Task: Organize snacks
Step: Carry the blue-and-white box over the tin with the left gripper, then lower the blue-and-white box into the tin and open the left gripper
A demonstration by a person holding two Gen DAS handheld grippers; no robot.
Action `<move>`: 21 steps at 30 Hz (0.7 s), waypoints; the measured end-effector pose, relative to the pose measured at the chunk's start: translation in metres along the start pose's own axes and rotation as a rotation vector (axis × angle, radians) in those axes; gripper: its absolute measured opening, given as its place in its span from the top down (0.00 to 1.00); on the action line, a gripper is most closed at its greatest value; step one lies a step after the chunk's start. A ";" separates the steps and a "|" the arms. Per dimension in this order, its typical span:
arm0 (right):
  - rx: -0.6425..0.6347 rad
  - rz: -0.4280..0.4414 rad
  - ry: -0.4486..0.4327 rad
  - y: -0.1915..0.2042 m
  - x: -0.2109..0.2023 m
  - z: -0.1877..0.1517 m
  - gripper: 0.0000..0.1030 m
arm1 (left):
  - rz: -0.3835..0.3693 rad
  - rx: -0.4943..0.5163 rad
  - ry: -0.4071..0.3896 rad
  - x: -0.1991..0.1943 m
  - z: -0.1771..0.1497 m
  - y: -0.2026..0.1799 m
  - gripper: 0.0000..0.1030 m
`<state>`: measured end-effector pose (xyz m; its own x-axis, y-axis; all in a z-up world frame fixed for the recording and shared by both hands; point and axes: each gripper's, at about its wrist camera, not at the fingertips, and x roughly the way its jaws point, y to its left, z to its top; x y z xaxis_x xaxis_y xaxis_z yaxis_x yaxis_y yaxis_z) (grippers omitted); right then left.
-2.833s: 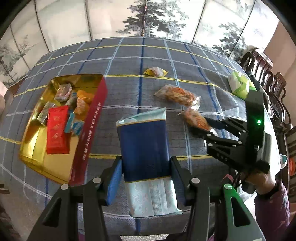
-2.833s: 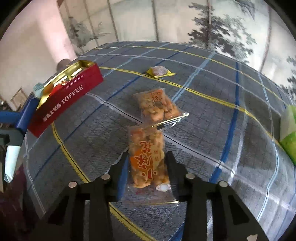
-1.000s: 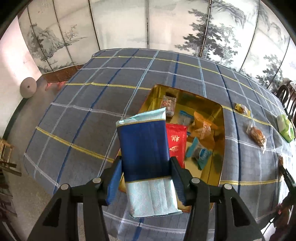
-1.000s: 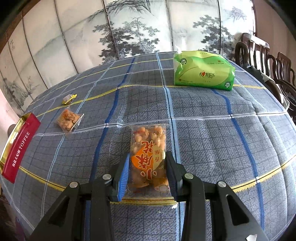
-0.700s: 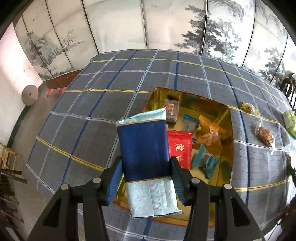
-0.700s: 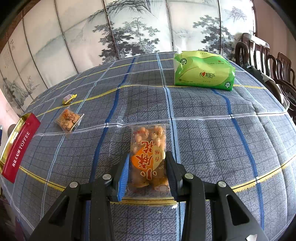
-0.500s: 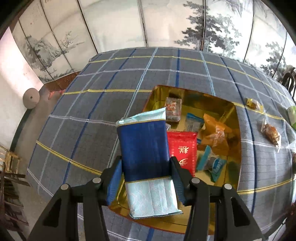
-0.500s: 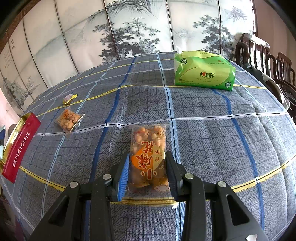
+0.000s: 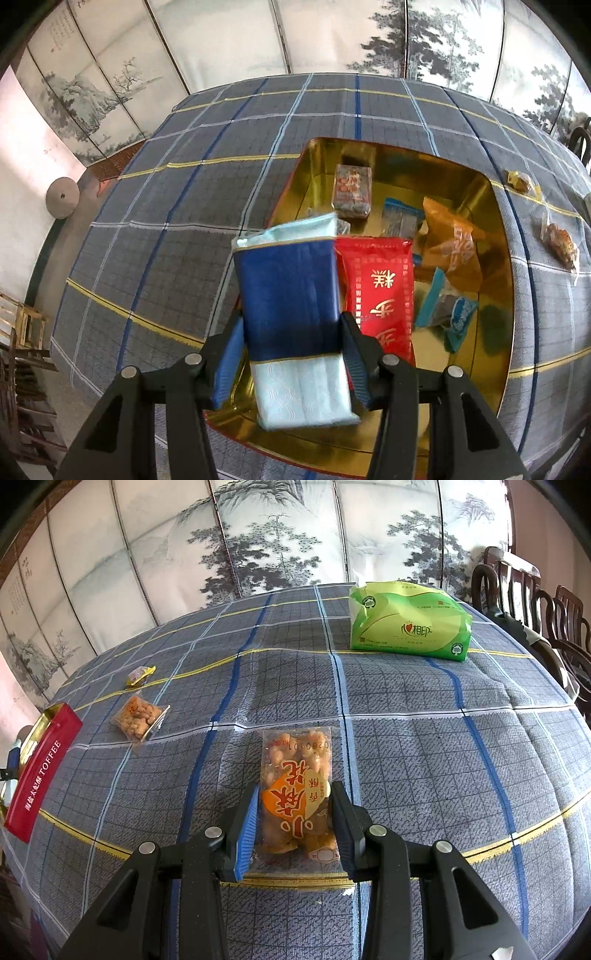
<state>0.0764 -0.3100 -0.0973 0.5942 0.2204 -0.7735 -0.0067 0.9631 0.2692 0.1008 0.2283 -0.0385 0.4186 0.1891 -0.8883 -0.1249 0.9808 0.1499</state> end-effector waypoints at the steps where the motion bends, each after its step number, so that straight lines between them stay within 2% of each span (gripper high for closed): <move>1: 0.000 -0.001 0.000 0.000 0.000 0.000 0.66 | 0.001 0.003 -0.003 0.000 -0.001 -0.001 0.50; 11: -0.004 -0.001 0.000 0.000 0.000 0.000 0.65 | 0.000 0.037 -0.064 -0.003 -0.007 -0.010 0.50; 19: -0.002 0.000 0.000 0.000 0.000 0.000 0.65 | 0.096 0.057 -0.146 -0.018 -0.017 -0.021 0.49; 21: -0.002 0.000 0.000 0.000 0.000 0.000 0.65 | 0.088 0.038 -0.154 -0.022 -0.018 -0.018 0.49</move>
<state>0.0765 -0.3102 -0.0973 0.5945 0.2204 -0.7733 -0.0087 0.9634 0.2679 0.0772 0.2056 -0.0295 0.5409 0.2767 -0.7943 -0.1344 0.9606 0.2431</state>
